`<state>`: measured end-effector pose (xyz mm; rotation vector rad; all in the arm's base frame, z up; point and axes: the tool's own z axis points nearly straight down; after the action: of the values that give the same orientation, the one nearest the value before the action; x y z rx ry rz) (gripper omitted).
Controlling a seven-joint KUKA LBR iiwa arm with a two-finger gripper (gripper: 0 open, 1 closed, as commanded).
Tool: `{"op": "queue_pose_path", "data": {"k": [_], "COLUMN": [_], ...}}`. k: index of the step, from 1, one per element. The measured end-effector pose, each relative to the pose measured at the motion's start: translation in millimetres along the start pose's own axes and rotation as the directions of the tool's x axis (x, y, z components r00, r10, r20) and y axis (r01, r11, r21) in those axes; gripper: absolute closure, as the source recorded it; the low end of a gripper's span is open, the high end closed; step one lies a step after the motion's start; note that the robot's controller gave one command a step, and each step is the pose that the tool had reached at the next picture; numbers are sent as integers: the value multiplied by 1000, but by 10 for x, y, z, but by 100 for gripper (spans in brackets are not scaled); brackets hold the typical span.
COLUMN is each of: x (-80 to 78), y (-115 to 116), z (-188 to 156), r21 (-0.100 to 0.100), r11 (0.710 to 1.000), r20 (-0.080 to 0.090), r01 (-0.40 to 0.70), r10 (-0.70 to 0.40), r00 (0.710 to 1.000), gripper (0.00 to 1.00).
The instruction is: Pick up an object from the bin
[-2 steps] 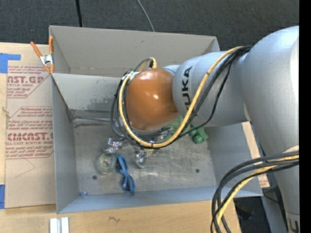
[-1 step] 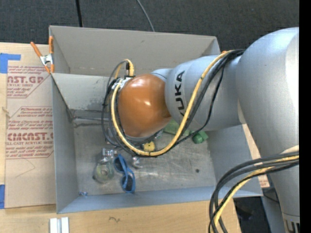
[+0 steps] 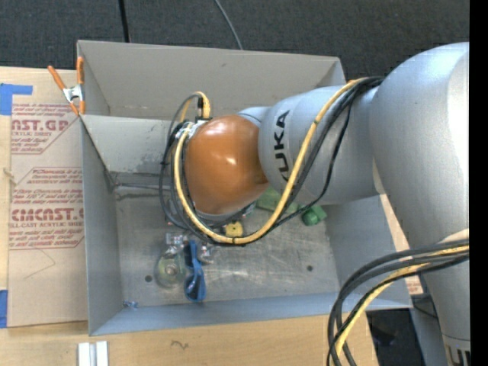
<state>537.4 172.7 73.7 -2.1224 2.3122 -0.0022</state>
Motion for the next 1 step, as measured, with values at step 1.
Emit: {"op": "queue_pose_path", "data": {"k": [1], "x": [24], "y": [-97], "z": [-1502], "r21": [5], "r11": [991], "r20": [4], "r01": [133], "r10": [-133], "r00": [991], "gripper": [100]}}
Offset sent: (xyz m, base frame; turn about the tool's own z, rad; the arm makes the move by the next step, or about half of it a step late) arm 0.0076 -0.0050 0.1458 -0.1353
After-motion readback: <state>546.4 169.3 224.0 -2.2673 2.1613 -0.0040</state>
